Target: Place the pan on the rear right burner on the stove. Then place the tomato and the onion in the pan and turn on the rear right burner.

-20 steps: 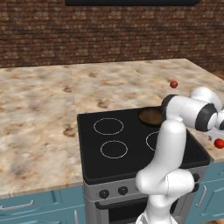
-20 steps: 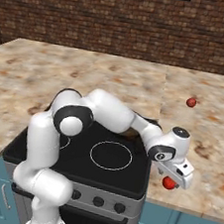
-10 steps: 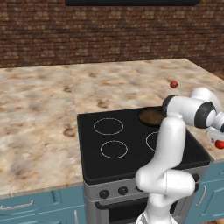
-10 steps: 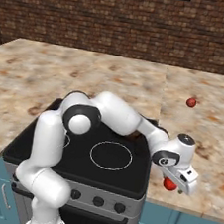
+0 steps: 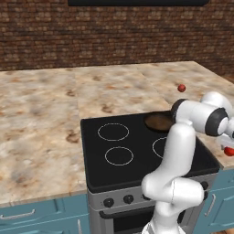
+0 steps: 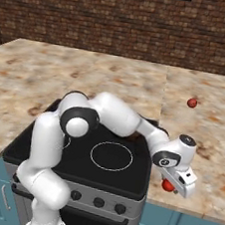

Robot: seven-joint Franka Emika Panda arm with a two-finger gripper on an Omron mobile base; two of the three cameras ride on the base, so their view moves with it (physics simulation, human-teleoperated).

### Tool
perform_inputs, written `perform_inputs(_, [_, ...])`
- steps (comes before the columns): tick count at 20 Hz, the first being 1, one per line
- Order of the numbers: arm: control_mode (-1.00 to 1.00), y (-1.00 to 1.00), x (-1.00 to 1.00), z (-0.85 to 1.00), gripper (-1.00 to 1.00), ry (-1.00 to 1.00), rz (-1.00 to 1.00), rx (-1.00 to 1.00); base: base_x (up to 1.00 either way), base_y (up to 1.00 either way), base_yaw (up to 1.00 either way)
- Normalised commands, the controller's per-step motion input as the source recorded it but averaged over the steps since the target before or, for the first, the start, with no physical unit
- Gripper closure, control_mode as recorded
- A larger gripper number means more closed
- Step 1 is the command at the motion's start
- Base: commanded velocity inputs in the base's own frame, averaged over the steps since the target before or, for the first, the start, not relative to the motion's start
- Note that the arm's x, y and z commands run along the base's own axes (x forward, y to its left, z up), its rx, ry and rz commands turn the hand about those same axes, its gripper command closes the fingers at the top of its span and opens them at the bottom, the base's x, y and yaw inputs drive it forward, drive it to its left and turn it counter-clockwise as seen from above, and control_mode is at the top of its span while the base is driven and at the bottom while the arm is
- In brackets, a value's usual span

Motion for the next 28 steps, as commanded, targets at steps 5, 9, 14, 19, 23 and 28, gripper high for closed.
perform_inputs(5, [-1.0,0.32,-0.12,0.01,1.0,0.01,-0.09,0.0,0.0,0.0,0.0])
perform_inputs(9, [-1.0,0.36,-0.06,0.69,1.0,-0.14,-0.03,-0.12,0.0,0.0,0.0])
perform_inputs(14, [-1.0,0.27,0.0,0.92,1.0,-0.16,0.0,-0.22,0.0,0.0,0.0])
perform_inputs(19, [-1.0,0.18,0.05,0.56,1.0,-0.08,0.02,-0.15,0.0,0.0,0.0])
perform_inputs(23, [-1.0,0.18,0.17,0.36,1.0,-0.09,0.11,-0.05,0.0,0.0,0.0])
perform_inputs(28, [-1.0,0.17,0.26,0.43,1.0,-0.1,0.12,0.0,0.0,0.0,0.0])
